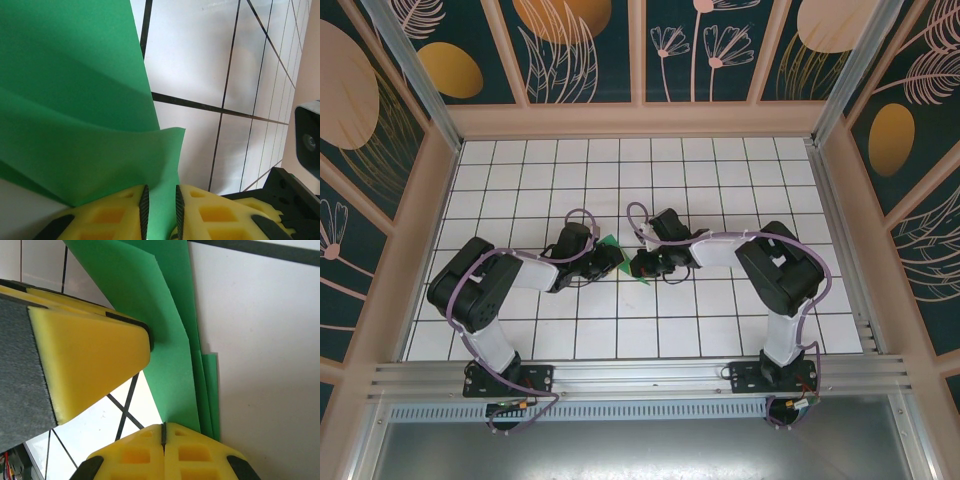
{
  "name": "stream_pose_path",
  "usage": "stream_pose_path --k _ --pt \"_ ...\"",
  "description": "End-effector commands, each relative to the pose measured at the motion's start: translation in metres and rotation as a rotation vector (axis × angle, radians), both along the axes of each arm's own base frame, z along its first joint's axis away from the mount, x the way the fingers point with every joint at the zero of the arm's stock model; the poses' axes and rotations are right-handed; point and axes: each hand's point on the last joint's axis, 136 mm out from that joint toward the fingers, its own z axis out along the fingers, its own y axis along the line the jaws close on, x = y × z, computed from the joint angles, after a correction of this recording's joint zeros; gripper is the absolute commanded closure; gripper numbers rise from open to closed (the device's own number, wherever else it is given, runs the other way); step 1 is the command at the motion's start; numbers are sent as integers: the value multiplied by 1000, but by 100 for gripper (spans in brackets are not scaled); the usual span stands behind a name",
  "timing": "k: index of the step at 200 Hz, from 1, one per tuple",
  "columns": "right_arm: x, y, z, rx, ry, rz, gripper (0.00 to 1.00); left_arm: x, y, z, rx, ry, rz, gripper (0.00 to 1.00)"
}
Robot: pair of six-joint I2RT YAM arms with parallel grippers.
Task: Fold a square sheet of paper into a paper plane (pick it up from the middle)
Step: Fold the wing for the fifth time at the center of the table.
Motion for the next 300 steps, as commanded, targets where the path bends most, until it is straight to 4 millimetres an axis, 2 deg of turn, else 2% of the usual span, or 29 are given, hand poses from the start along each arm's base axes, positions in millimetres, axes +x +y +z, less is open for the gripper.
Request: stream_pose_path --k 1,51,76,111,164,188,230,280,300 --pt "-9 -10 -17 -69 39 16 99 -22 41 -66 253 129 68 75" --pt "-20 -25 -26 -122 40 42 100 -28 55 -76 324 163 104 77" --pt "-28 -31 -25 -127 29 81 100 -30 62 -80 359 174 113 78" --pt "-32 -37 -19 -135 11 108 100 -30 63 -82 366 175 113 78" --pt "-44 -55 -29 -183 38 109 100 -31 65 -84 382 181 117 78" --pt "-46 -59 -28 -184 42 105 100 -32 67 -86 393 186 117 79" --pt "-38 -46 -16 -133 30 102 100 -27 62 -86 402 172 80 81" --pt "-12 -16 18 -7 -33 76 100 -23 59 -84 419 162 44 83" --pt "-6 -8 18 3 -34 69 100 -23 57 -85 417 164 37 83"
